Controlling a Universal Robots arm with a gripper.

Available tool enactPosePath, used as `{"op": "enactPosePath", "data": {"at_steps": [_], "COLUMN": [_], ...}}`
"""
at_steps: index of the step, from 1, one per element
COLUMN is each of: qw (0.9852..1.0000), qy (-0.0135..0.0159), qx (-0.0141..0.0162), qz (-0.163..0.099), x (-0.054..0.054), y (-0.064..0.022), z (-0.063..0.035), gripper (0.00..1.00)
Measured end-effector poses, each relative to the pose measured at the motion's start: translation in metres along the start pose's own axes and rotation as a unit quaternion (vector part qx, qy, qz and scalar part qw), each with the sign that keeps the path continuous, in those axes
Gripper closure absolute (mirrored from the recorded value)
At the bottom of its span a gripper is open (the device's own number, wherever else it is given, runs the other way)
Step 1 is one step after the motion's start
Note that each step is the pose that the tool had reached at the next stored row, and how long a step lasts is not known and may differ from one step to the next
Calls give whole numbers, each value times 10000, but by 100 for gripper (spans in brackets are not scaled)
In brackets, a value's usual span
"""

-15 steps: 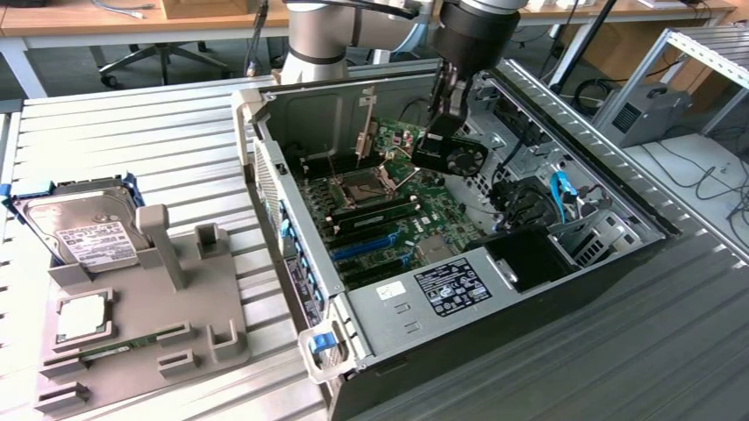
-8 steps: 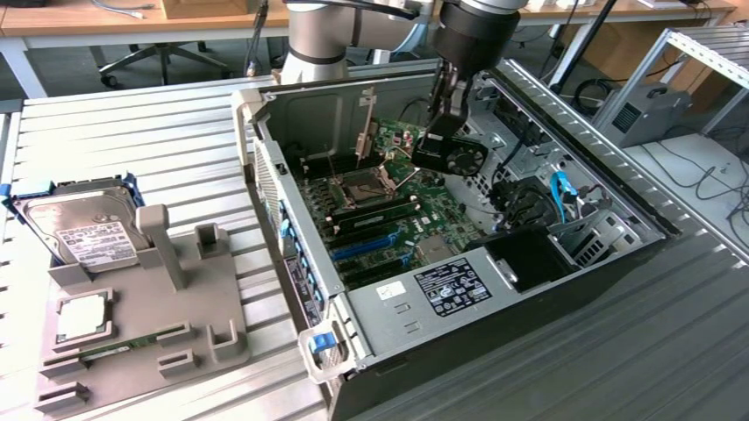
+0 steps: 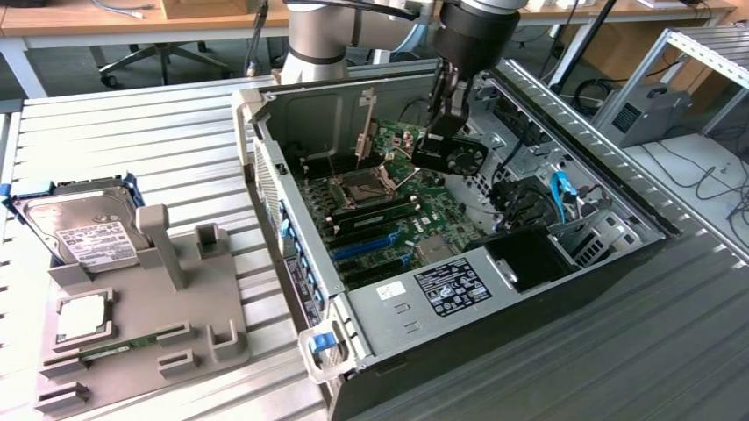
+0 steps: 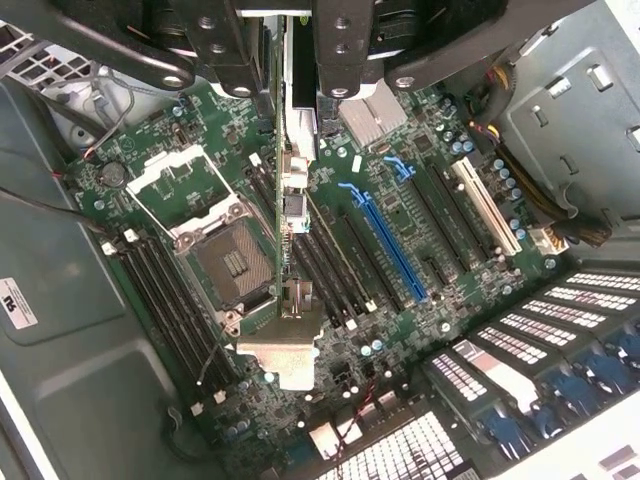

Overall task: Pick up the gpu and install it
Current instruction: 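Insert the gpu into the slot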

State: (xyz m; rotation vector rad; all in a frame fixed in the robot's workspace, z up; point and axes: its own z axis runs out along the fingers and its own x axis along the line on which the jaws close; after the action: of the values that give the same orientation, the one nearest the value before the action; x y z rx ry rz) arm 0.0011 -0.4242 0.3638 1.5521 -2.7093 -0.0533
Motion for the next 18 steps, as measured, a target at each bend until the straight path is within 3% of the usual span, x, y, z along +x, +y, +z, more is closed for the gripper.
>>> {"op": "enactPosePath", "data": {"at_steps": [18], "qw": [9999], "qy": [6], "qx": [0], "qz": [-152], "x": [0], "y": [0], "z": [0], "gripper": [74]}}
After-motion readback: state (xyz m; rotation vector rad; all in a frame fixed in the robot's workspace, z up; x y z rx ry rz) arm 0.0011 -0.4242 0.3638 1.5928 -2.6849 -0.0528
